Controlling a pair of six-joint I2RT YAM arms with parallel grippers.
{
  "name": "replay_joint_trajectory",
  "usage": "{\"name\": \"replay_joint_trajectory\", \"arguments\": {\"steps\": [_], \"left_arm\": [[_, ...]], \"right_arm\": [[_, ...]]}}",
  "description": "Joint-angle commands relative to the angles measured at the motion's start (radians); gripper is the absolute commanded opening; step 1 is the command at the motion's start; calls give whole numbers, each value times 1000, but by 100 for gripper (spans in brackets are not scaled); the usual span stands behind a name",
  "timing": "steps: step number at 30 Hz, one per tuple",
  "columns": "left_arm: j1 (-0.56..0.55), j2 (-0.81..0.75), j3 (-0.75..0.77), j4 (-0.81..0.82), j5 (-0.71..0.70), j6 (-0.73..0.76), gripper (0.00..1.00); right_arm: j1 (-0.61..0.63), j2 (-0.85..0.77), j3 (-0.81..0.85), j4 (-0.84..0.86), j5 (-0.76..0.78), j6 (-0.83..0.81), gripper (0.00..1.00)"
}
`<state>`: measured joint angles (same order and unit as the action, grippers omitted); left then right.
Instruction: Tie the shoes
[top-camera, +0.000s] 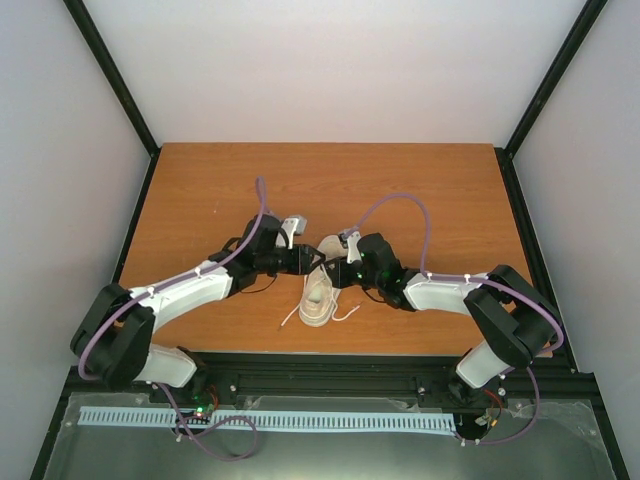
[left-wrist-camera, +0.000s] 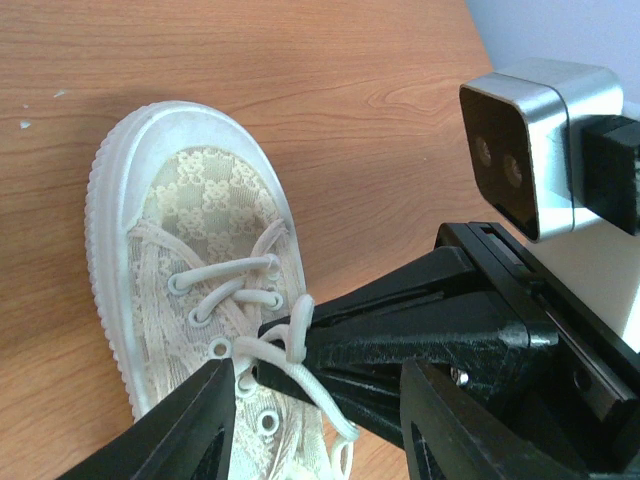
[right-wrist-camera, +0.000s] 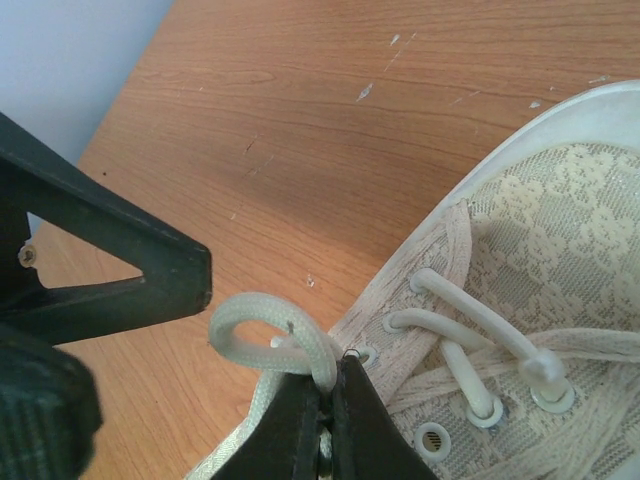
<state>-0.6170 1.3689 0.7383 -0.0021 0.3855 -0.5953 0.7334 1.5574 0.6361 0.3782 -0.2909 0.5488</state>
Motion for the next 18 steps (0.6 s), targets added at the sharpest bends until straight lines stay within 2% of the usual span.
{"name": "replay_joint_trajectory", "arguments": {"steps": [1,9,18], "left_arm": [[7,35,46,45,25,-34,40],[7,88,66,49,34,-40,28],[7,109,75,68,22,-40,6]], "right_arm": [[-3,-10,2,74,-17,-18,3],[-3,-9,3,77,-24,-21,3],[-3,-13,-1,80,-31,-32,3]]}}
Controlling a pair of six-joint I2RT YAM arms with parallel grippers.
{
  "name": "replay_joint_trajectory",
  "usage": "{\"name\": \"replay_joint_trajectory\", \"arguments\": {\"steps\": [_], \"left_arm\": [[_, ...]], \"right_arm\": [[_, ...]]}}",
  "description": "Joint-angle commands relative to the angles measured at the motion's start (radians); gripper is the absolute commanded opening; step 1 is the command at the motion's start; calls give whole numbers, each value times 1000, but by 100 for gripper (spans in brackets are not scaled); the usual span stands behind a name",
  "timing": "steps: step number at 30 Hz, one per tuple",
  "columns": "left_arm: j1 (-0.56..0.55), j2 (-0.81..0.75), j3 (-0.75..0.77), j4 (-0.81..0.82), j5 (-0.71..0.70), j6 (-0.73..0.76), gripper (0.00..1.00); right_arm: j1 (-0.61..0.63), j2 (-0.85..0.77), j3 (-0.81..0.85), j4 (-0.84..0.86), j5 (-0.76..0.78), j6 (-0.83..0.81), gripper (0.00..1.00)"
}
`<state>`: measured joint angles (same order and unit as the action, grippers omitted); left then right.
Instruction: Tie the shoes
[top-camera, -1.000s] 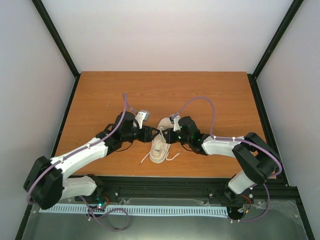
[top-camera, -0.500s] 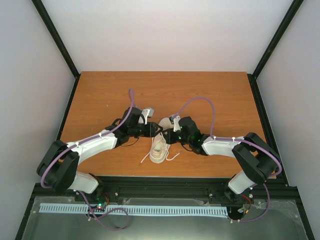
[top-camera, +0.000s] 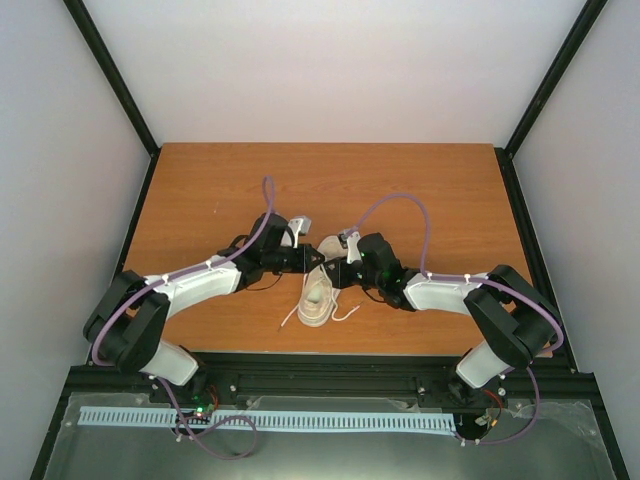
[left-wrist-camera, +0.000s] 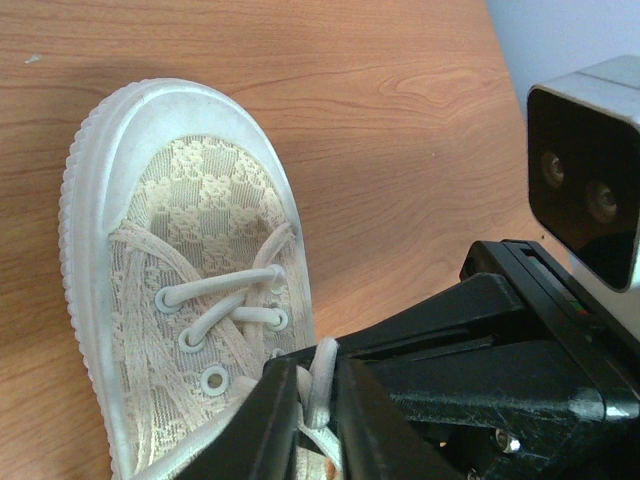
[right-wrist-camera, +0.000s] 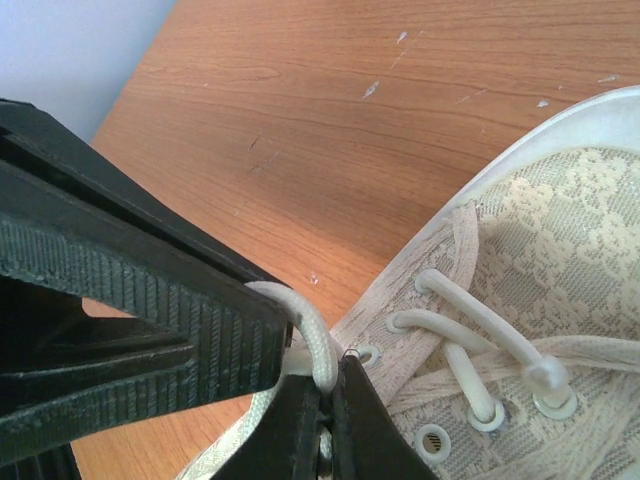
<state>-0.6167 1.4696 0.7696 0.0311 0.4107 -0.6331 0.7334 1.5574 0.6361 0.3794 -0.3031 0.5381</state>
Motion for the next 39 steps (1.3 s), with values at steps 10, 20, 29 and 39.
{"name": "replay_joint_trajectory", "arguments": {"steps": [10,20,29,39], "left_arm": [[6,-32,37,-23,-62,60,1],[8,-51,26,-40,-21,110,1],[8,-51,13,-12,2,101,1],[8,-59,12,2,27,101,1]], "right_arm": [[-9,-163,-5,-129,50,-104,58],[-48,-429,-51,-409,110,-156,91],[21,-511,-275,-267,257,42,91],[34,-276,-307,42,80,14,79]]}}
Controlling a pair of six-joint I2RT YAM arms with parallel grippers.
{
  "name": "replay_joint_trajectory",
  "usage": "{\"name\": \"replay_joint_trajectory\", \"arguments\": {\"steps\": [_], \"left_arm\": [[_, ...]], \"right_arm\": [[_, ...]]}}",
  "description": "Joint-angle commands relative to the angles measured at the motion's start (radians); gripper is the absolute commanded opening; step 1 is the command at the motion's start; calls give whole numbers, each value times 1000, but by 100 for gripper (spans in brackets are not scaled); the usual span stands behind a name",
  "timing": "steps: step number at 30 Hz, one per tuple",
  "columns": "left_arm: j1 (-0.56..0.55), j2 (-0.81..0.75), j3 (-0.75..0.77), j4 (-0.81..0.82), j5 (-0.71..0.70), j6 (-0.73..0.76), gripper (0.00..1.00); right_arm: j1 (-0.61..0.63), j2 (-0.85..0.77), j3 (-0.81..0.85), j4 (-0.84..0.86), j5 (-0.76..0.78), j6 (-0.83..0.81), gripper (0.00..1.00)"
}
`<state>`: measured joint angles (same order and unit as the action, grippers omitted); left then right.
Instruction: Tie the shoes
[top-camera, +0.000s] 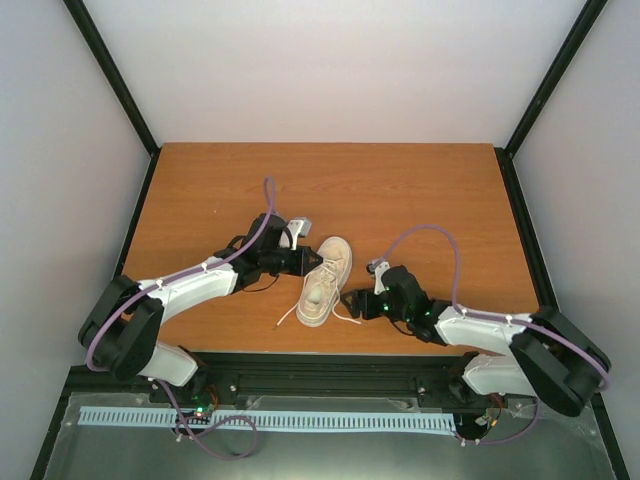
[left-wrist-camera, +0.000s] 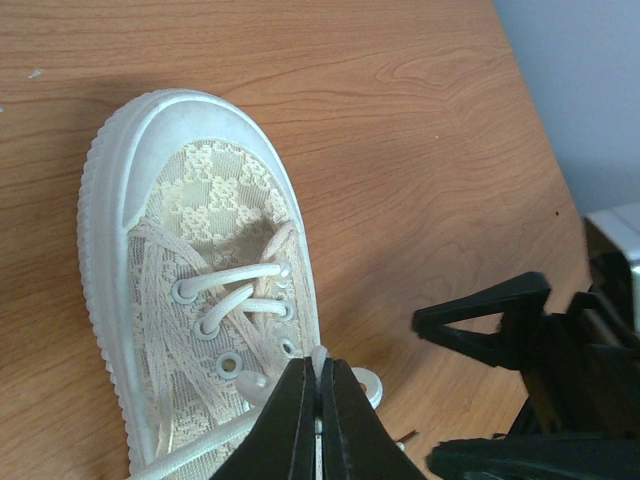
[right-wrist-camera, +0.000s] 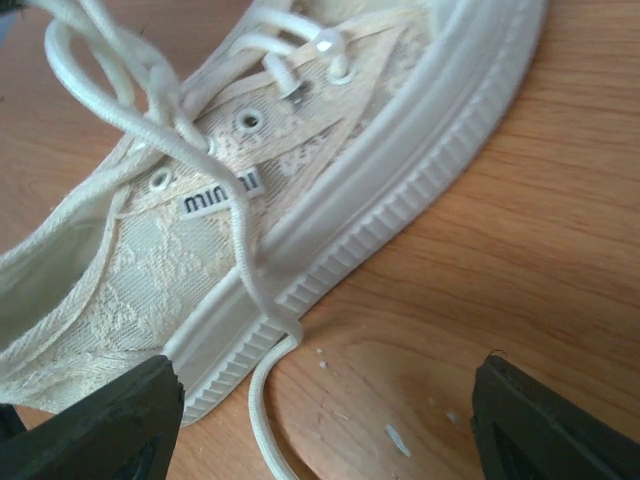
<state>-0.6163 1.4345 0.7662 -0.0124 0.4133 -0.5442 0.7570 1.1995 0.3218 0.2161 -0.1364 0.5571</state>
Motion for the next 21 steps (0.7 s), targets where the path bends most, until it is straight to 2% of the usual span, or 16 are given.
{"name": "replay_joint_trajectory", "arguments": {"steps": [1,5,15,21], "left_arm": [[7,-23,21,42,26,15,1],[7,-20,29,30,25,24,1],[7,-10,45,6,31,35,1],[7,-9,43,5,14,34,1]], "right_arm": [[13,109,20,219,-95,-10,76],[19,178,53,258,-94,-32,66],[20,282,98,280,-90,-51,33],[19,279,91,272,-51,-40,5]]}}
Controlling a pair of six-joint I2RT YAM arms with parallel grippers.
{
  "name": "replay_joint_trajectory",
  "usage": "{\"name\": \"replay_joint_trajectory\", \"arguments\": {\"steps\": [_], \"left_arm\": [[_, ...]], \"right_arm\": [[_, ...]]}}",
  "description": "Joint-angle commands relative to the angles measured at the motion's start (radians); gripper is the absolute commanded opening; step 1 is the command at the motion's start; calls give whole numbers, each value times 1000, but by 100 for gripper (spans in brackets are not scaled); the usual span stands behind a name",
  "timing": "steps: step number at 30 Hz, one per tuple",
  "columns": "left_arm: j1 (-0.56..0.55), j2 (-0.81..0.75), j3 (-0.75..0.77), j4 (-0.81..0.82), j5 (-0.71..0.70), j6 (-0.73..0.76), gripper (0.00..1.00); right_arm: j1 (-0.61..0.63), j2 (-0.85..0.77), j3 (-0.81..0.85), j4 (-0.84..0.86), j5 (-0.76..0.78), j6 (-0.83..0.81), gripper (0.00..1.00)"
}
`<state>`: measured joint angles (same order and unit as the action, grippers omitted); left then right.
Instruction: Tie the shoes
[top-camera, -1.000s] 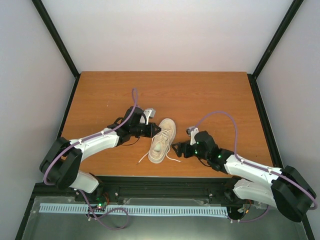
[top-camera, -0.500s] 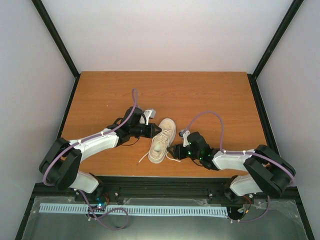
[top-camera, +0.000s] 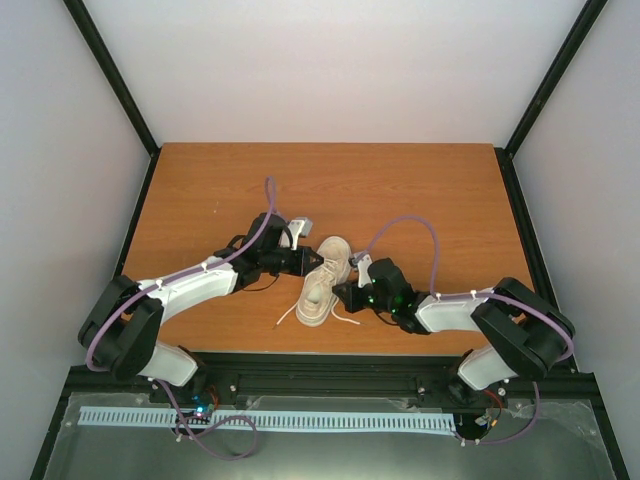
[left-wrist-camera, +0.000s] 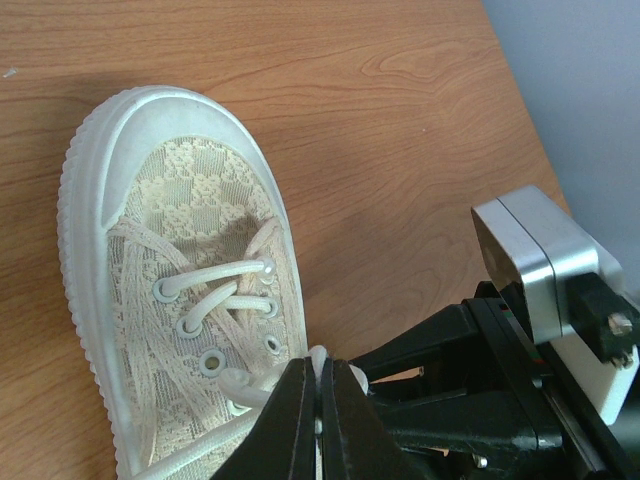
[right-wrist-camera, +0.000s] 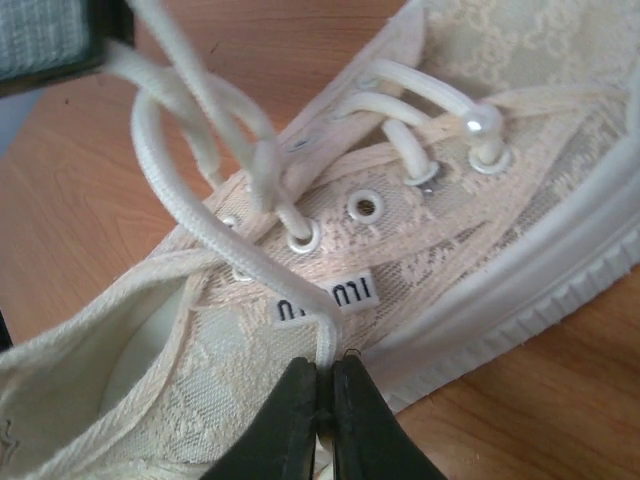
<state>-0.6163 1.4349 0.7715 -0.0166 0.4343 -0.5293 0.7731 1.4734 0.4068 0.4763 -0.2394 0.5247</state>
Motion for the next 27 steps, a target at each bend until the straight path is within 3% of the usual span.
{"name": "replay_joint_trajectory", "arguments": {"steps": [1,9,17,27], "left_arm": [[7,-11,35,7,-16,16,1],[12,-13,28,-3,-40,4,1],[12,-19,53,-34,18,49,1],[12,-56,60,-54,115,115,1]], "right_arm": [[3,-5,3,0,73,-3,3],[-33,-151,-16,-140,184,-47,3],[27,-233,108,-320,-125,-231,3],[153,-77,249,-409,-243,-224,3]]}}
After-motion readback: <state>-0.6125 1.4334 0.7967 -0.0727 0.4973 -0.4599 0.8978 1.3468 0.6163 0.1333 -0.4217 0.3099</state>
